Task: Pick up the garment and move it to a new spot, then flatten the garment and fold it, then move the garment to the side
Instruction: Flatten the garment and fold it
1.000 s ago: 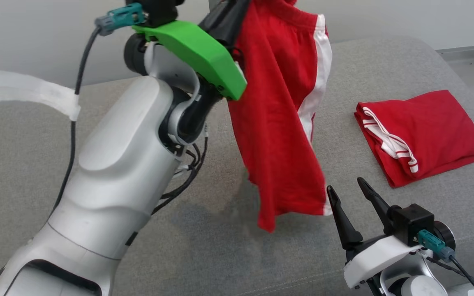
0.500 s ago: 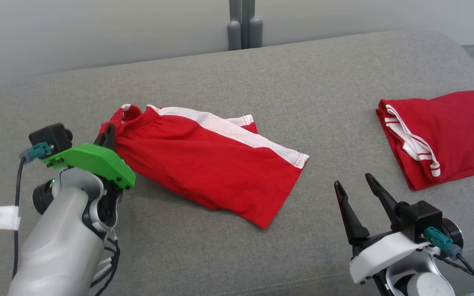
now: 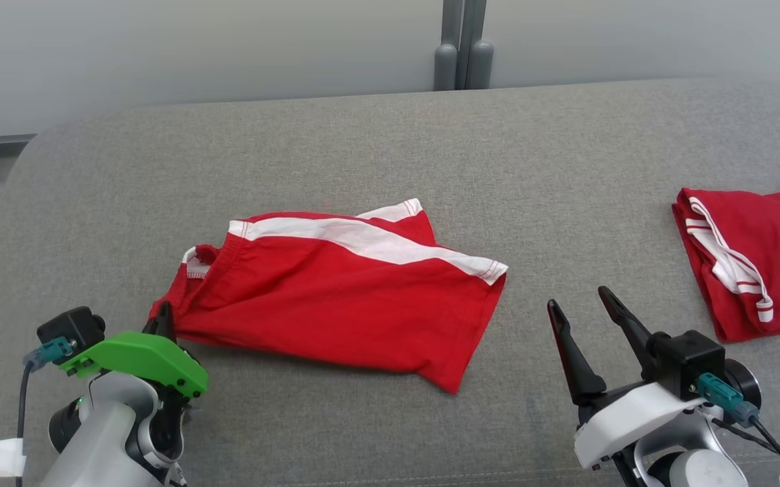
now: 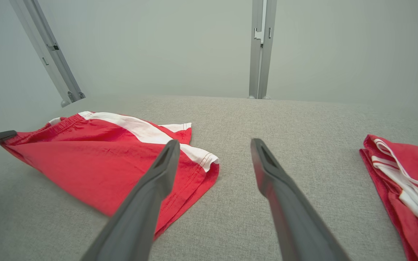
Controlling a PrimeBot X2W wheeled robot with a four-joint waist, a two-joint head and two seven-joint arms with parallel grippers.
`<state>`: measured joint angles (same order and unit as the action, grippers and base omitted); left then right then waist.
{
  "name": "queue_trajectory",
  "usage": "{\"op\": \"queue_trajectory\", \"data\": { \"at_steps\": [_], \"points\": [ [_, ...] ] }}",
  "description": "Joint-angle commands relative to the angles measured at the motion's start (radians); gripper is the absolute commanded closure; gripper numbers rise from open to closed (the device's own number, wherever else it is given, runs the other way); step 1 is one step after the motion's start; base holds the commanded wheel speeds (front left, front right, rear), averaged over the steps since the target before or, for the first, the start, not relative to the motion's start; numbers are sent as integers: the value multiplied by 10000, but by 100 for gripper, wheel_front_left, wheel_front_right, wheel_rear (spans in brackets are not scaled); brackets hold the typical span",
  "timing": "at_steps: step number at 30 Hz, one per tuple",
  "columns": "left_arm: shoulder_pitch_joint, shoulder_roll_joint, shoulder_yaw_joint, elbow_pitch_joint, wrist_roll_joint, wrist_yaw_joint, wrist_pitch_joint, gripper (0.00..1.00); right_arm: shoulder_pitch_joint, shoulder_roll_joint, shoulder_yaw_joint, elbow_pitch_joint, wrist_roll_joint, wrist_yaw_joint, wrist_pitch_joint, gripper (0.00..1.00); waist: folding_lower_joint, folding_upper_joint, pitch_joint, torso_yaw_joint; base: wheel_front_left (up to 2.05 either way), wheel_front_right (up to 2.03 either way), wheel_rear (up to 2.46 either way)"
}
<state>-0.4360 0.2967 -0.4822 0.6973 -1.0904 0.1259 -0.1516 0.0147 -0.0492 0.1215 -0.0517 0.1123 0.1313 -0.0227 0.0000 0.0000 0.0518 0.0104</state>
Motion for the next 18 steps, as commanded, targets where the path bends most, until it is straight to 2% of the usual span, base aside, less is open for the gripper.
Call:
{"op": "queue_trajectory", "data": {
  "at_steps": [1, 4, 5, 6, 7, 13, 18],
  "points": [
    [247, 47, 47, -100, -138, 94, -15, 100, 56, -32, 4, -19, -25, -13, 11, 0, 0, 0, -67, 57, 0, 0, 0],
    [638, 102, 3, -348, -162, 231, 147, 100, 102, -30, 24, -18, -11, -11, 24, 0, 0, 0, -135, 60, 0, 0, 0],
    [752, 130, -31, -413, -160, 292, 201, 71, 109, -30, 37, -24, -16, -11, 37, 0, 0, 0, -157, 49, 0, 0, 0],
    [861, 179, -84, -486, -114, 352, 255, 3, 110, -32, 40, -29, -29, -11, 46, 0, 0, 0, -180, 34, 0, 0, 0],
    [962, 201, -81, -584, -117, 419, 258, 0, 111, -30, 36, -30, -44, -11, 51, 0, 0, 0, -204, 21, 0, 0, 0],
    [1619, 381, 151, -1247, -263, 935, 149, 0, 199, -30, -5, -53, -88, -11, 106, 0, 0, 0, -422, -54, 0, 0, 0],
    [2020, 555, 302, -2056, -101, 847, -449, 0, 247, -32, -182, -74, -168, -11, 149, 0, 0, 0, -616, -59, 0, 0, 0]
  ]
}}
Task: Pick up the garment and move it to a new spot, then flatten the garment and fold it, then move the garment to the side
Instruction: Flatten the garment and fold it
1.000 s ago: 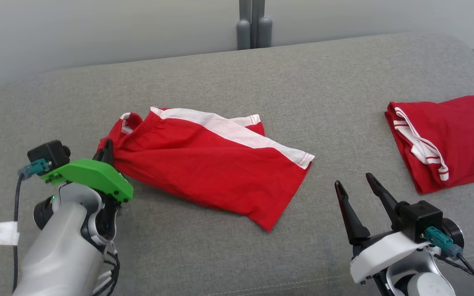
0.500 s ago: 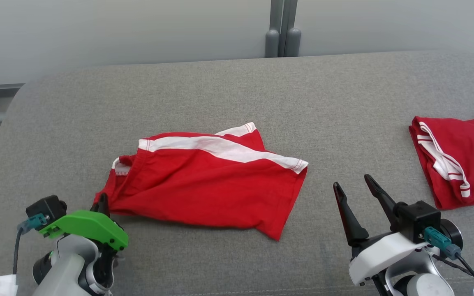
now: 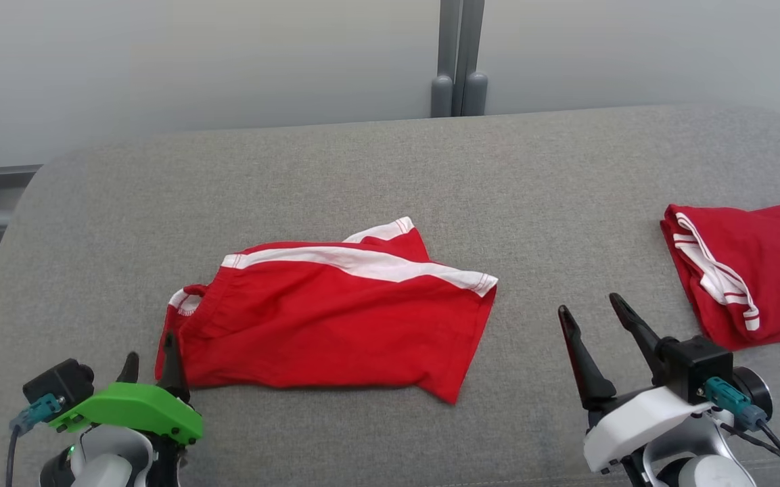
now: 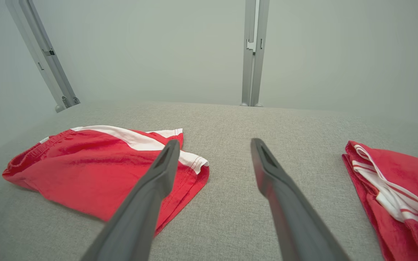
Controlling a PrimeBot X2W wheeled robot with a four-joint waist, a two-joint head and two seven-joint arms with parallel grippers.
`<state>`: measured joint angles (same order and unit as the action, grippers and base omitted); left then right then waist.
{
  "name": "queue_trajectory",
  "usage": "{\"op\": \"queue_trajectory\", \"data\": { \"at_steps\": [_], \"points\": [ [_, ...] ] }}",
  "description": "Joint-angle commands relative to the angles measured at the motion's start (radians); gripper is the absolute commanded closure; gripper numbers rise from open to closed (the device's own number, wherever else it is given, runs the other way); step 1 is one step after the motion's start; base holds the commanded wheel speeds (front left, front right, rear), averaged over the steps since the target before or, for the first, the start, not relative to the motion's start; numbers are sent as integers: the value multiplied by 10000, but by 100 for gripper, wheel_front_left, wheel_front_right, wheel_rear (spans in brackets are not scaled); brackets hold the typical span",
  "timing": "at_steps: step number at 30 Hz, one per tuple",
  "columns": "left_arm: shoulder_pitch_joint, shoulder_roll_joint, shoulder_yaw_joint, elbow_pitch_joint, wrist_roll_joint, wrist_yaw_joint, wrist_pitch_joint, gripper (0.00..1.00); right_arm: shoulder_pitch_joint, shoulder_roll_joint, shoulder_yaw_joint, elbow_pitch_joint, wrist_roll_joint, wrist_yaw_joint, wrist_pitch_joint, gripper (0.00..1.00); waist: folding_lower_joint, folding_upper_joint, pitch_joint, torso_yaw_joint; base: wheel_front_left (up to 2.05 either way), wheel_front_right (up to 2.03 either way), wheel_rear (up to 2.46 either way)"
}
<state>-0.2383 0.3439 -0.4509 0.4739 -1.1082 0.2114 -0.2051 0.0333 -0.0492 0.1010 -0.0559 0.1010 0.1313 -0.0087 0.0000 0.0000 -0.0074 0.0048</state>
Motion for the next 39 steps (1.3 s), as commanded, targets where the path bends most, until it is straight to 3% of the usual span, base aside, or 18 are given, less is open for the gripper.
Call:
{"op": "queue_trajectory", "data": {
  "at_steps": [1, 6, 10, 15, 20, 32, 39],
  "points": [
    [112, 121, 60, -68, 141, -13, -72, 0, 44, -30, -44, -47, -92, -11, 20, 0, 0, 0, -62, 2, 0, 0, 0],
    [544, 272, 337, -1397, 1123, 127, -548, 0, 26, -27, -424, 16, -140, -11, 63, 0, 0, 0, -265, 53, 0, 0, 0],
    [1208, -246, 1388, -2621, 2329, 386, -589, 0, 25, -29, -790, 185, -40, -11, 61, 0, 0, 0, -442, 98, 0, 0, 0],
    [2134, -779, 2081, -3841, 4251, 195, -595, 0, 126, -35, -1069, 541, 544, -11, 136, 0, 0, 0, -677, 146, 0, 0, 0],
    [2877, -856, 2048, -4317, 5645, -44, -595, 0, 147, -29, -1376, 1128, 1090, -8, 58, 0, 0, 0, -848, 218, 0, 0, 0],
    [3829, -346, 1654, -3983, 6371, -324, -595, 0, 5, -30, -1591, 2133, 745, -8, 169, 0, 0, 0, -1096, 300, 0, 0, 0],
    [4150, -226, 1453, -4263, 6489, -156, -324, 0, -45, -32, -1391, 2269, 669, -8, 190, 0, 0, 0, -1125, 382, 0, 0, 0]
  ]
}}
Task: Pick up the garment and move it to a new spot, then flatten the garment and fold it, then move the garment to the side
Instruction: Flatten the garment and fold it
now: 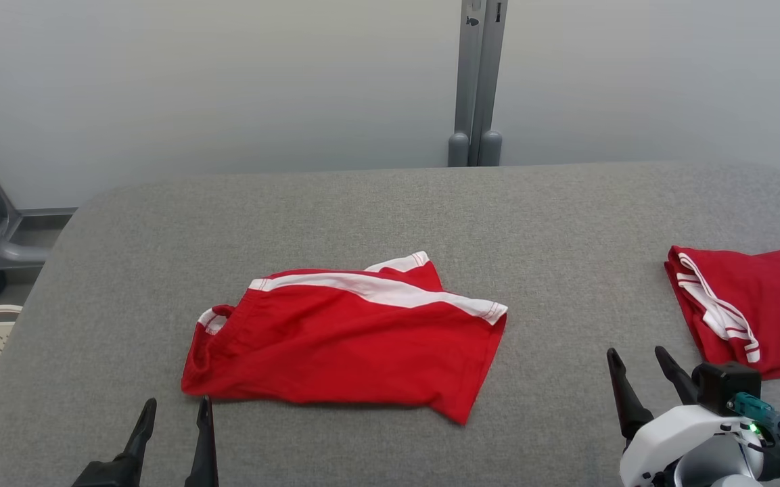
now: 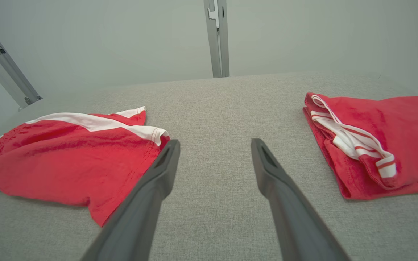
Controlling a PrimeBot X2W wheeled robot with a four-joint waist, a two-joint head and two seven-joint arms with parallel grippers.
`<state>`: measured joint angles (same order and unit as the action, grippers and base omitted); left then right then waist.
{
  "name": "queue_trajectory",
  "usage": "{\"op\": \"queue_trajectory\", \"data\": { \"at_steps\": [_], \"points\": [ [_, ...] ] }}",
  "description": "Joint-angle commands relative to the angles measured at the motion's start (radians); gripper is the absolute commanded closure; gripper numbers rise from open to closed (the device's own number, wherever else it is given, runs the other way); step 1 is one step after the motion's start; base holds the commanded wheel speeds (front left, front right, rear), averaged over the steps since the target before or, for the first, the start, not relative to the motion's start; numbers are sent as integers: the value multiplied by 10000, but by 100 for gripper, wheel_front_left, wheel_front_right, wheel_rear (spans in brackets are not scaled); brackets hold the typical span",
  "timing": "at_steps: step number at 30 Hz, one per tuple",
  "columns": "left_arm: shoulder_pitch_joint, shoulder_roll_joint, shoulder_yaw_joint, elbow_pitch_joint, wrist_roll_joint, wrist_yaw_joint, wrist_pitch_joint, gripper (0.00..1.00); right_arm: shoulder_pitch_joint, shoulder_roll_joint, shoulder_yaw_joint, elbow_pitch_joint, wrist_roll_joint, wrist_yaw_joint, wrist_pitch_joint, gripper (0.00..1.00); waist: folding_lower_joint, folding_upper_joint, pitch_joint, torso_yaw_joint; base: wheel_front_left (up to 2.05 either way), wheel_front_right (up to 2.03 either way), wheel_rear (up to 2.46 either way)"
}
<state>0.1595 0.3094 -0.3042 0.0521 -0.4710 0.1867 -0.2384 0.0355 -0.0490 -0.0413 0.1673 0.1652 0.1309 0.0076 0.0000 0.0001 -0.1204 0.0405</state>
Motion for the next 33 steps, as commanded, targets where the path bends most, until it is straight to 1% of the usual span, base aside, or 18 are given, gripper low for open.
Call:
{"op": "queue_trajectory", "data": {
  "at_steps": [1, 14, 17, 19, 22, 27, 29, 33],
  "points": [
    [156, 139, -34, -59, 127, 89, 76, 0, -78, -34, 62, 47, 54, -4, 31, 0, 0, -1, 10, 42, 0, 0, 0],
    [-365, 161, -233, 33, 175, 188, 477, 0, -150, -34, 210, 51, 167, -4, 172, 0, 0, -1, 80, 73, 0, 0, 0],
    [-529, 117, -300, 97, 162, 253, 733, 0, -202, -34, 362, 65, 188, -4, 468, 0, 0, -1, 96, 82, 0, 0, 0],
    [-717, 67, -305, 162, 70, 241, 892, 0, -249, -31, 592, 82, 256, -4, 854, 0, 0, -1, 118, 90, 0, 0, 0],
    [-1128, 33, -393, 377, -76, 97, 1339, 0, -387, -43, 747, 64, 324, -4, 1620, 0, 0, -1, 177, 111, 0, 0, 0],
    [-2491, 230, -669, 1127, -412, -356, 3047, 0, -981, -37, 993, -287, 71, -4, 3521, 0, 0, -1, 468, 116, 0, 0, 0],
    [-3241, 215, -746, 1441, -515, -475, 3707, 0, -1334, -38, 1015, -519, -46, -4, 4260, 0, 0, -1, 620, 125, 0, 0, 0],
    [-4767, 158, -900, 2152, -549, -726, 4655, 0, -1984, -34, 1198, -895, -98, -4, 5485, 0, 0, -1, 967, 63, 0, 0, 0]
  ]
}}
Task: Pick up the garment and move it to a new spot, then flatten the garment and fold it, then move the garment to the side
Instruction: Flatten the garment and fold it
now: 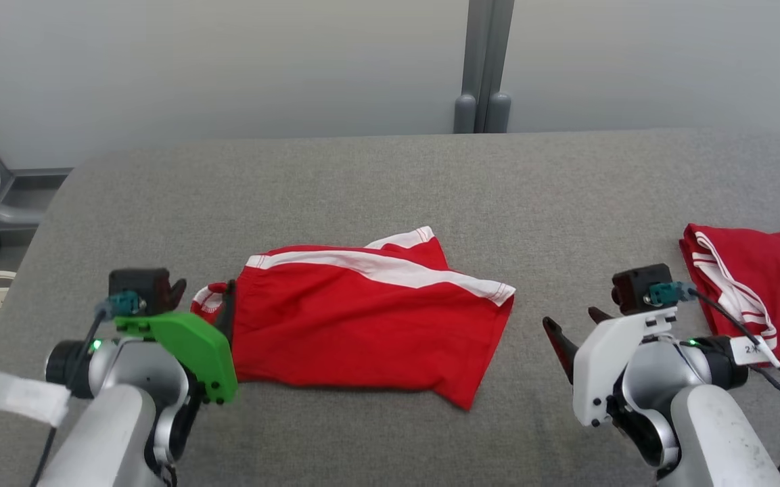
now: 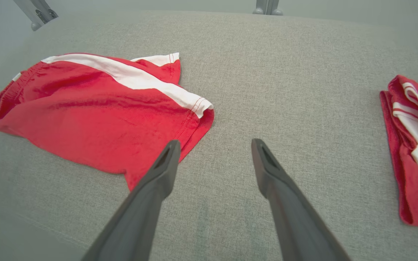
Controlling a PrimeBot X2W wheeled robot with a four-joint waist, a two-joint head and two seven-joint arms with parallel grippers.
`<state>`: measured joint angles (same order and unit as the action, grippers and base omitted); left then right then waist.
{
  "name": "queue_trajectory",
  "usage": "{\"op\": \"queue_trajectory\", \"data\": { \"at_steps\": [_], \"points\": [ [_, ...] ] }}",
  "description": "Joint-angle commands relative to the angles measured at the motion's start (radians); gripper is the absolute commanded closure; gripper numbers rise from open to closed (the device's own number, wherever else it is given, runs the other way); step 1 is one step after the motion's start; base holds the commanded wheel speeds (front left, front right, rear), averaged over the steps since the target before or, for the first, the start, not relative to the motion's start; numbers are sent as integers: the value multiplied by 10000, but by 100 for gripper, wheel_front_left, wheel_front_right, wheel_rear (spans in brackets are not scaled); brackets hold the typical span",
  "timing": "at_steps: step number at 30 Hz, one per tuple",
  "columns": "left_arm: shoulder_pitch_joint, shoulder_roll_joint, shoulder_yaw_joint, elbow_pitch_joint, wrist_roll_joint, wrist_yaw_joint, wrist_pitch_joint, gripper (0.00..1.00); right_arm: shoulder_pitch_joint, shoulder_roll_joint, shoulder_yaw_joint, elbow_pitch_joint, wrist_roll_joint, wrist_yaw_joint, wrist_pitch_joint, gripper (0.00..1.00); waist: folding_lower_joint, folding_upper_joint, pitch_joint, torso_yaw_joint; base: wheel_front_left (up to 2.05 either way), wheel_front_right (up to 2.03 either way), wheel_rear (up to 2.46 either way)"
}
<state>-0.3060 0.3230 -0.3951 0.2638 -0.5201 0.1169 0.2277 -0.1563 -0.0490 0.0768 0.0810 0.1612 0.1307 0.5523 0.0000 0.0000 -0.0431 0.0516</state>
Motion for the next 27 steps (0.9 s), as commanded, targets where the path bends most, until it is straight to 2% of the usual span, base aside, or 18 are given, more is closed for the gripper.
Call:
{"op": "queue_trajectory", "data": {
  "at_steps": [1, 4, 11, 13, 20, 27],
  "points": [
    [-482, -46, -9, 240, -140, -91, 213, 0, -250, -29, 122, -108, -145, -3, 311, 0, 0, 0, 295, -90, 0, 0, 0],
    [-1489, -188, -137, 917, -212, -242, 993, 0, -791, -37, 395, -299, -392, -3, 1180, 0, 0, 0, 746, -258, 0, 0, 0],
    [-3580, -118, -518, 2542, -60, -478, 2790, 0, -2145, -37, 1089, -664, -892, -3, 2778, 0, 0, 0, 1924, -718, 0, 0, 0],
    [-4106, -154, -533, 2941, -58, -380, 3230, 0, -2517, -32, 1287, -758, -1018, -3, 3084, 0, 0, 0, 2262, -828, 0, 0, 0],
    [-5167, 13, -725, 3977, 53, -263, 4411, 0, -3056, -37, 1664, -955, -989, -3, 3306, 0, 0, 0, 2939, -1081, 0, 0, 0],
    [-5827, 204, -823, 4358, -35, -478, 5286, 0, -3136, -34, 1826, -1121, -1167, -3, 3355, 0, 0, 0, 3359, -1204, 0, 0, 0]
  ]
}}
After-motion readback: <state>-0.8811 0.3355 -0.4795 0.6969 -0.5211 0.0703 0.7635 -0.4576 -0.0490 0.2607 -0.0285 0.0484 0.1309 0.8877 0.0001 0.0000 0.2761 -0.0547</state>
